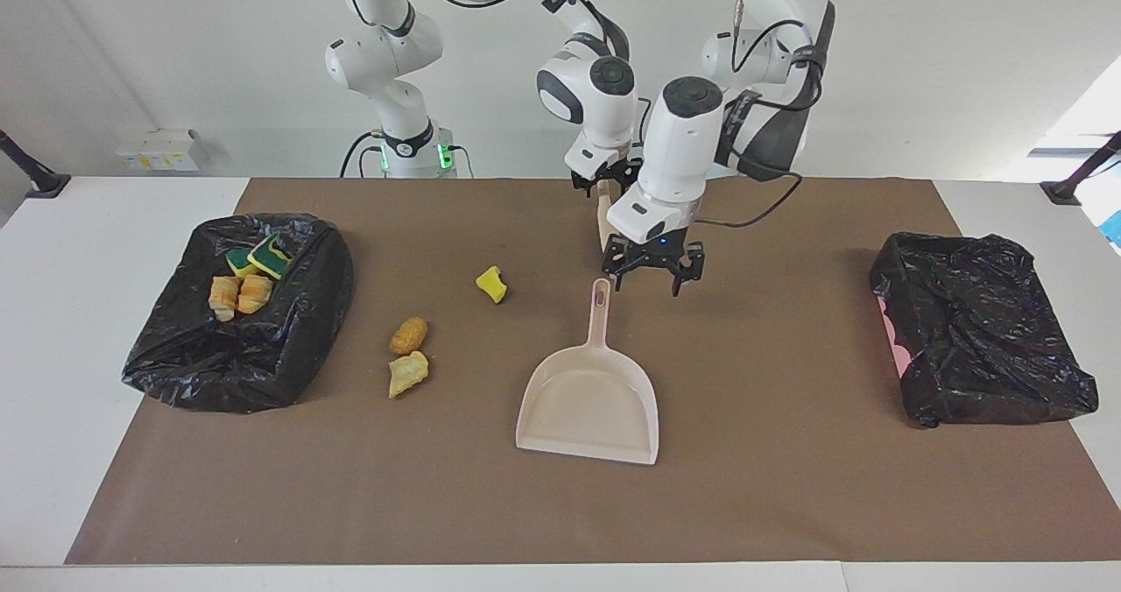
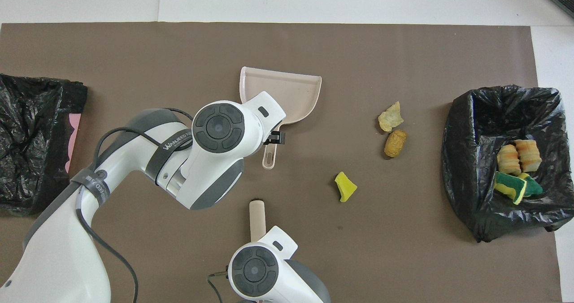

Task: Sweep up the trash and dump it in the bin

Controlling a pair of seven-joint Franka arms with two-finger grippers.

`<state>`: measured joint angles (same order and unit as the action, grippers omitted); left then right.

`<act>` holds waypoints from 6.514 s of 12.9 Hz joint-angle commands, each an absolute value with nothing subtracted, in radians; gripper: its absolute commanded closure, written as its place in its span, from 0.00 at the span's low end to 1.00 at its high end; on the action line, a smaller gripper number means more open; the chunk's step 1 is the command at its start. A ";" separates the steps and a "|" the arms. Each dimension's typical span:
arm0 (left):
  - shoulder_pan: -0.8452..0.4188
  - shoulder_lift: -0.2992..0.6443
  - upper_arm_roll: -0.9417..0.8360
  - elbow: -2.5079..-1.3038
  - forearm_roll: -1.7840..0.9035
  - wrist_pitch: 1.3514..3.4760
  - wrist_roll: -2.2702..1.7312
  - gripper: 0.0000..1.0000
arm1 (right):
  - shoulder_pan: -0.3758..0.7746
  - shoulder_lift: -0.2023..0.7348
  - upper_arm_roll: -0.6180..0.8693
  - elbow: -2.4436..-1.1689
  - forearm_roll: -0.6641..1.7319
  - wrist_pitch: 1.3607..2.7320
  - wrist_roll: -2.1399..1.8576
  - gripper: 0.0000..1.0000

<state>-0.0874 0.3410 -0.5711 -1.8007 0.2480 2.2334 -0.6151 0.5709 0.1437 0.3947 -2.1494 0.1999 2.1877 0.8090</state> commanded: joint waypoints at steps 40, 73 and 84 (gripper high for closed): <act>-0.041 0.175 -0.561 -2.035 0.183 2.151 0.548 1.00 | -0.287 0.267 0.393 -1.963 -0.377 1.940 0.084 1.00; -0.046 0.129 -0.577 -2.065 0.198 2.002 0.677 1.00 | -0.008 -0.072 0.411 -2.208 0.094 1.822 0.466 1.00; -0.044 0.103 -0.586 -2.109 0.198 2.019 0.675 1.00 | 0.052 -0.144 0.419 -2.430 0.181 1.997 0.486 1.00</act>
<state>-0.0343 0.1426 -0.5948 -2.0715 0.1978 2.0098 0.6631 0.0241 -0.1409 0.4135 -2.4185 0.1425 1.9613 0.4676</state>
